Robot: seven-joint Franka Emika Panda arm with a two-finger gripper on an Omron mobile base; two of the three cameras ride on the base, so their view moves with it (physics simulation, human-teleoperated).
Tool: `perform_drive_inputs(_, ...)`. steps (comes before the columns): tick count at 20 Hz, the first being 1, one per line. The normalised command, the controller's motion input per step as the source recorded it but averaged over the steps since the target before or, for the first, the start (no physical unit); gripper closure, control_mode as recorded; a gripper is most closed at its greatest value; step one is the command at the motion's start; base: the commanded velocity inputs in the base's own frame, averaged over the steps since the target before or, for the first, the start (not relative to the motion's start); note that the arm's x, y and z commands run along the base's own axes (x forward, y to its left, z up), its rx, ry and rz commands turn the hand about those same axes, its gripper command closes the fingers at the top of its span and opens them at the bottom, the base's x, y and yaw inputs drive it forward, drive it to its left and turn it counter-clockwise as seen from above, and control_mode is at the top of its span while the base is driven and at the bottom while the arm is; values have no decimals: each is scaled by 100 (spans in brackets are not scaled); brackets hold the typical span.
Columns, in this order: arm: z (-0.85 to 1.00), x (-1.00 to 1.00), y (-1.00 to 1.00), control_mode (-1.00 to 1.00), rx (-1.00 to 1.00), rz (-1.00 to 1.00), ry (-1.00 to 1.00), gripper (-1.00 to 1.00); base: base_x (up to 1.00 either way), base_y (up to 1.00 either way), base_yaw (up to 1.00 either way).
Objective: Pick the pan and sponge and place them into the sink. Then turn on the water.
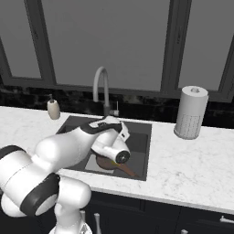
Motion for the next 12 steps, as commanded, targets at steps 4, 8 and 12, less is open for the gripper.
perform_drive_inputs(4,77,-8,-5,-100,24,0,-9,-100,0,0,0)
perform_drive_inputs(8,76,0,-1,-100,20,0,-3,-100,0,0,0)
perform_drive_inputs(12,50,16,0,-100,18,0,0,-100,0,0,0)
